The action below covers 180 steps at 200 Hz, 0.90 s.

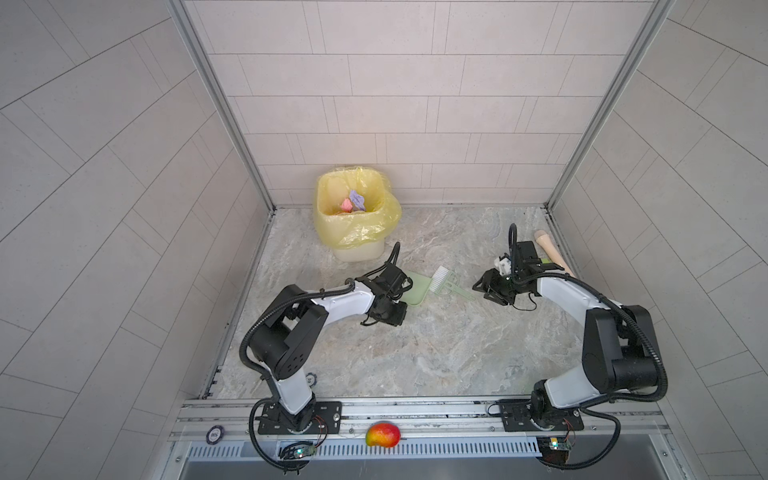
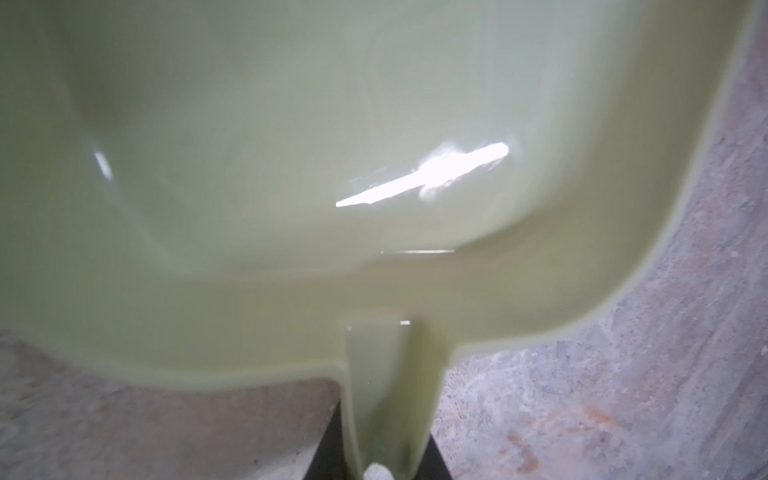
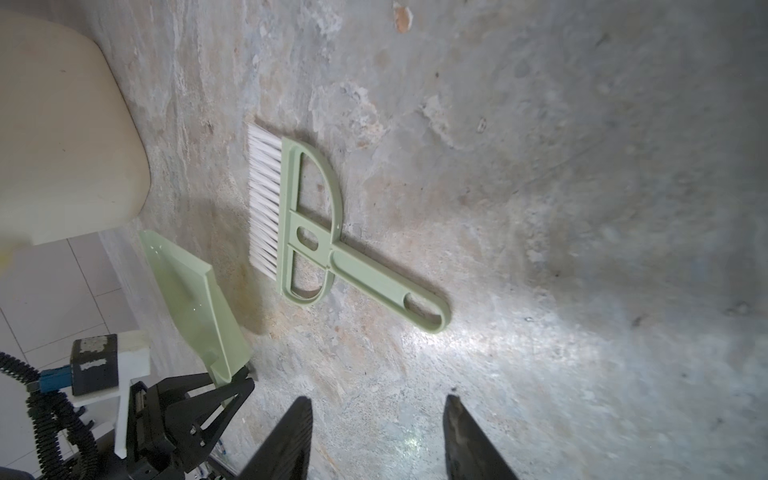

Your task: Sweep away the paper scraps from the table

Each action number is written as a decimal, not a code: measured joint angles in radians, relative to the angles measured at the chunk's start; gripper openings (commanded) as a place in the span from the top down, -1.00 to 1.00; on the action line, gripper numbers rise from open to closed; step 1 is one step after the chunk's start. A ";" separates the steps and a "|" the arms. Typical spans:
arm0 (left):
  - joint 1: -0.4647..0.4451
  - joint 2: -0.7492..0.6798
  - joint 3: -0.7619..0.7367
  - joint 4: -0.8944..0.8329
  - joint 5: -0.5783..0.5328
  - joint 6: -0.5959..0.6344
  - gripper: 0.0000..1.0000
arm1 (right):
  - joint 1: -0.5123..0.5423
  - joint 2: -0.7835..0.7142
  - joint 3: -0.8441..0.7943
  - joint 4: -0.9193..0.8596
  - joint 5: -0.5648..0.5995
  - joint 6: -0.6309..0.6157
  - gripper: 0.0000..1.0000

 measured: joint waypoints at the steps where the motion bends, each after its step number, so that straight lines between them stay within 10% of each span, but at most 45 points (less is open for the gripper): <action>1: 0.000 0.000 -0.001 0.001 0.000 -0.001 0.73 | 0.000 0.000 0.001 -0.001 0.002 -0.001 -0.12; 47: -0.002 -0.057 -0.063 0.051 -0.038 -0.014 -0.05 | 0.000 -0.040 0.031 -0.013 0.098 -0.079 -0.39; 139: 0.009 -0.435 -0.158 -0.012 -0.383 0.016 -0.74 | 0.001 -0.106 0.049 0.062 0.414 -0.257 -0.92; 180: 0.167 -0.472 -0.159 0.026 -0.539 0.105 -1.00 | 0.008 -0.120 -0.003 0.182 0.631 -0.338 -0.98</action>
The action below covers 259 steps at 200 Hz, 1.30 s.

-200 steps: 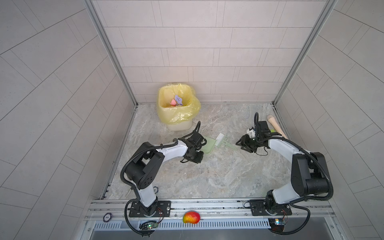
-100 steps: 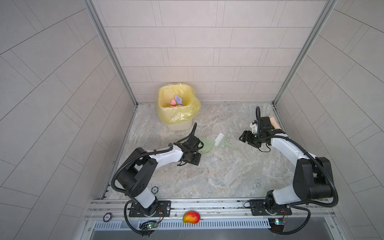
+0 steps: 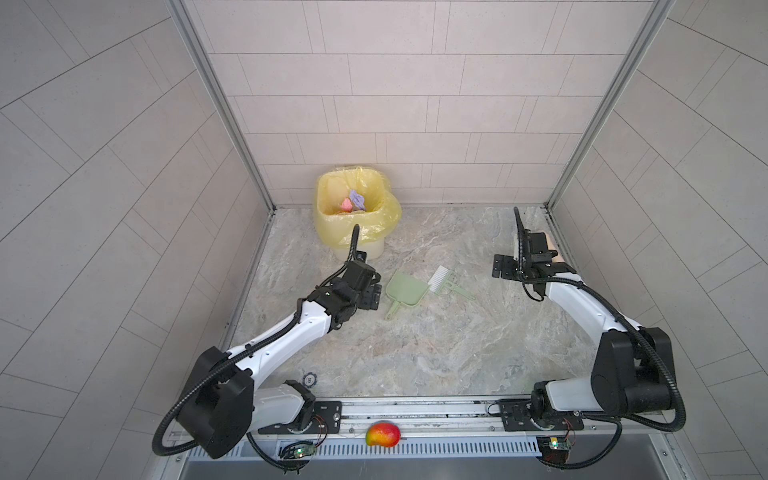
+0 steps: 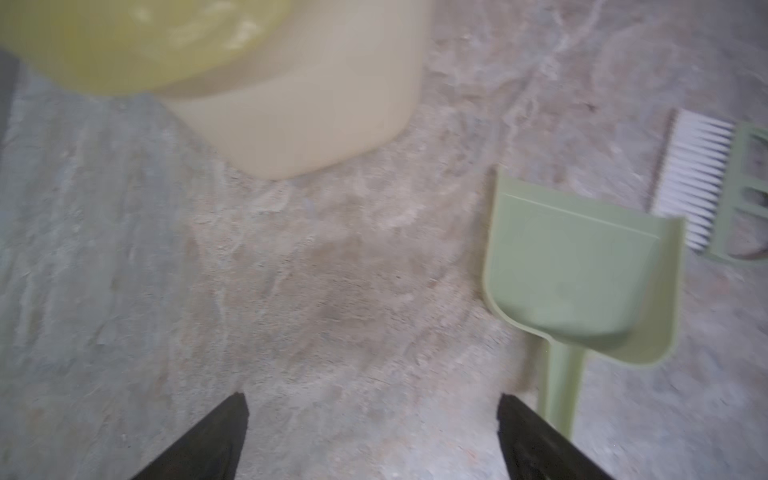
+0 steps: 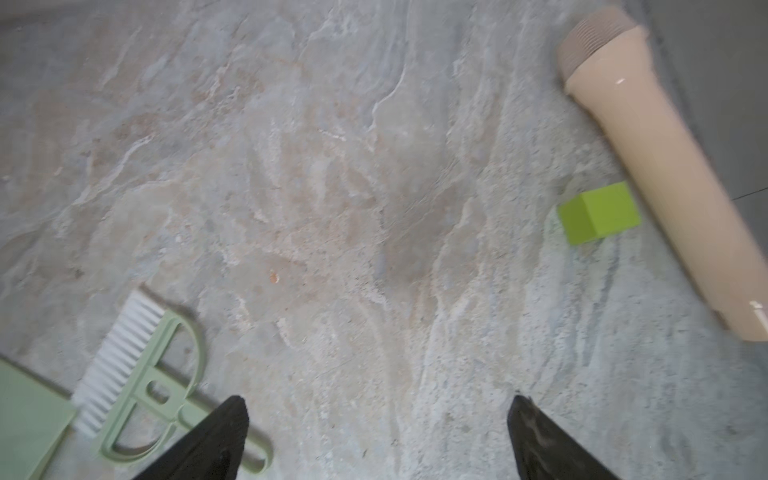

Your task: Sweep away the paper scraps from the table

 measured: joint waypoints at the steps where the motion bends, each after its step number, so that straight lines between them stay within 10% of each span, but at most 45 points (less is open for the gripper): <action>1: 0.003 0.000 0.000 0.002 -0.002 0.002 -1.00 | 0.001 0.000 -0.002 0.006 0.008 -0.002 -0.99; 74: 0.201 -0.055 -0.202 0.383 -0.163 0.192 -1.00 | 0.087 0.002 -0.334 0.501 0.311 -0.178 -0.99; 259: 0.351 0.354 -0.461 1.341 -0.117 0.288 -1.00 | 0.091 0.112 -0.579 1.141 0.248 -0.288 -0.99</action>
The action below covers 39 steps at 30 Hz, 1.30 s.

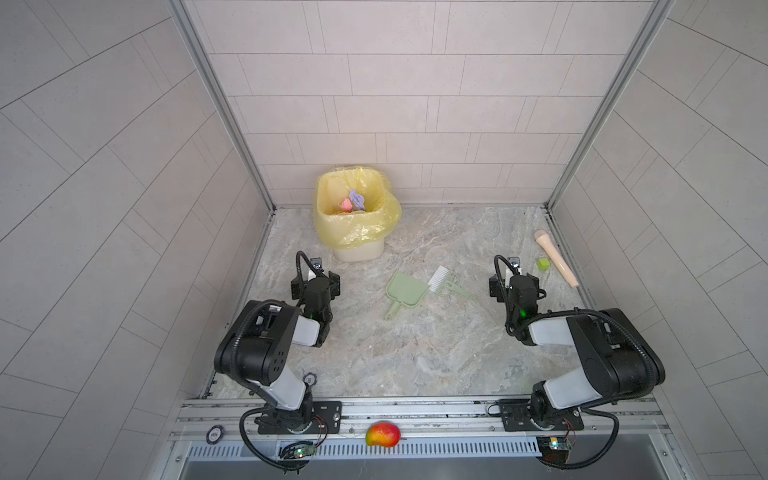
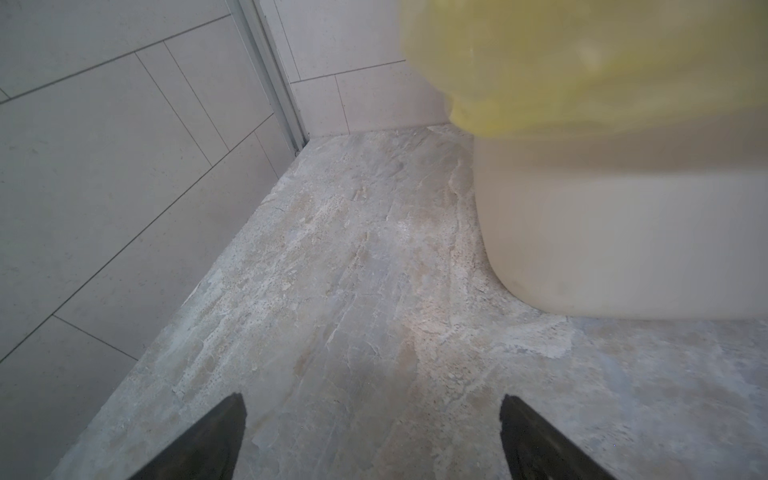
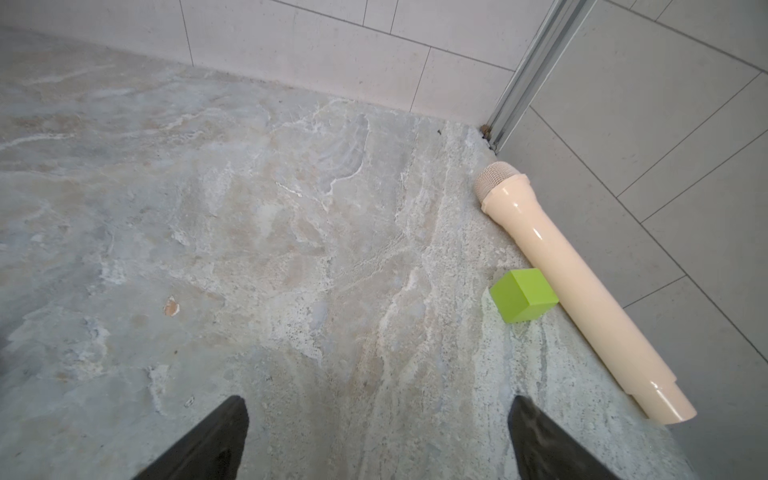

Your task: Sweep away the paper scraps from the table

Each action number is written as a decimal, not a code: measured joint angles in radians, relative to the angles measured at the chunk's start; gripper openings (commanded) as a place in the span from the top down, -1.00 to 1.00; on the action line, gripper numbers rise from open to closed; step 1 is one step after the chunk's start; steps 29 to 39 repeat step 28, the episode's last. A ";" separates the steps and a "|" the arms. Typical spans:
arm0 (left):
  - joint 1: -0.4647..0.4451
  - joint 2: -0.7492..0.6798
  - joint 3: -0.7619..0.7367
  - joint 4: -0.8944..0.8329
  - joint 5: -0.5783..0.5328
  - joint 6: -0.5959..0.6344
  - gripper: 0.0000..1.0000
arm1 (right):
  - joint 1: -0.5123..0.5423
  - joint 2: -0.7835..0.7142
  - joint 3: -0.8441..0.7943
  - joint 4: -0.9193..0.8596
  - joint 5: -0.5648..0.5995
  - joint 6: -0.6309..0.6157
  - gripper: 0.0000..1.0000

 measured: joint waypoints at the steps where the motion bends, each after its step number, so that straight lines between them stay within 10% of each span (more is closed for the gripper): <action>1: 0.003 0.000 0.002 0.000 -0.003 -0.005 -1.00 | -0.001 0.000 0.000 0.009 -0.002 0.000 -0.99; 39: 0.019 0.002 0.042 -0.025 -0.020 -0.030 -1.00 | -0.021 0.000 0.034 -0.027 -0.031 0.010 -0.99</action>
